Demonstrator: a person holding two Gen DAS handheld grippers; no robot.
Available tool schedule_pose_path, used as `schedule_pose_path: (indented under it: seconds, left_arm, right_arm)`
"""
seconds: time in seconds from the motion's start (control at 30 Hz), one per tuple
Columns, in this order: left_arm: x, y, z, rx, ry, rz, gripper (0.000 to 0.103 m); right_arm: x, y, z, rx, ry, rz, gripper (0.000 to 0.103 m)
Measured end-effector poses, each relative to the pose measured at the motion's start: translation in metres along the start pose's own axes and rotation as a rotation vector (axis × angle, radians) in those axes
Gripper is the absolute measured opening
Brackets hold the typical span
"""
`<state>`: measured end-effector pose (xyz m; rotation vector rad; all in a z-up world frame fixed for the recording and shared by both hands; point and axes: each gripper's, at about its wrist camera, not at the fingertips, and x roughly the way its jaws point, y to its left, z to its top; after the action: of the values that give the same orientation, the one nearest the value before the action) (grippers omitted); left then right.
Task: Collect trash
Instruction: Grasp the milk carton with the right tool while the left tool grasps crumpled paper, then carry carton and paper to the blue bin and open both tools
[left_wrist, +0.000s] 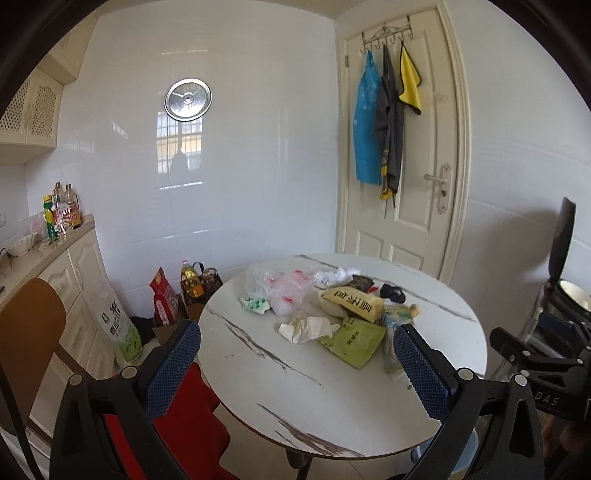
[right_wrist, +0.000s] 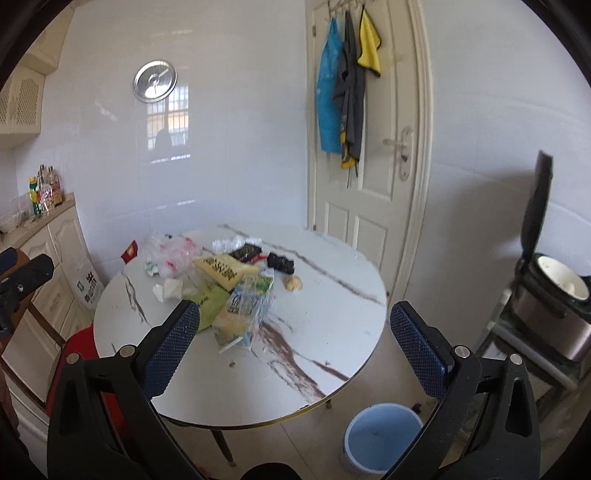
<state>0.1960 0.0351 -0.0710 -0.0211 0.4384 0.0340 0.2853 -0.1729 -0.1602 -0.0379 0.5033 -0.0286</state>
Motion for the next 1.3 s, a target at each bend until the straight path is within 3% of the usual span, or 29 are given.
schedule_pose_path:
  seconds: [0.37,0.47,0.53,0.6,0.63,0.77,0.9,1.03,1.13,1.2,1.23,1.3]
  left_arm:
    - [0.110,0.015,0.027,0.029,0.183,0.016,0.102]
    - [0.145,0.018,0.031,0.039,0.230,-0.006,0.102]
    - [0.168,0.017,0.031,0.046,0.263,-0.018,0.102]
    - [0.190,0.014,0.030,0.047,0.290,-0.028,0.102]
    - [0.200,0.013,0.030,0.046,0.306,-0.038,0.102]
    - [0.234,0.018,0.032,-0.010,0.347,-0.055,0.102]
    - [0.247,0.021,0.038,-0.022,0.317,-0.054,0.102]
    - [0.279,0.017,0.041,-0.007,0.404,-0.038,0.102]
    - [0.293,0.027,0.048,-0.035,0.420,-0.015,0.101]
    - [0.304,0.033,0.049,-0.057,0.455,0.003,0.087]
    - [0.311,0.036,0.049,-0.073,0.475,-0.005,0.076]
    - [0.313,0.037,0.052,-0.057,0.464,0.001,0.070]
  right_arm:
    - [0.158,0.038,-0.015,0.018,0.305,0.100,0.103]
    - [0.180,0.038,-0.019,0.018,0.353,0.074,0.100]
    - [0.189,0.033,-0.020,0.042,0.372,0.110,0.086]
    - [0.193,0.026,-0.021,0.055,0.382,0.138,0.063]
    - [0.194,0.023,-0.020,0.059,0.387,0.147,0.046]
    - [0.191,0.007,-0.021,0.066,0.372,0.191,0.045]
    - [0.182,-0.005,-0.020,0.067,0.347,0.221,0.045]
    - [0.182,-0.017,-0.016,0.073,0.349,0.254,0.045]
    - [0.185,-0.023,-0.015,0.077,0.359,0.275,0.045]
    - [0.188,-0.028,-0.014,0.081,0.363,0.285,0.045]
    - [0.189,-0.031,-0.015,0.085,0.366,0.290,0.045]
    - [0.192,-0.036,-0.017,0.095,0.372,0.297,0.045]
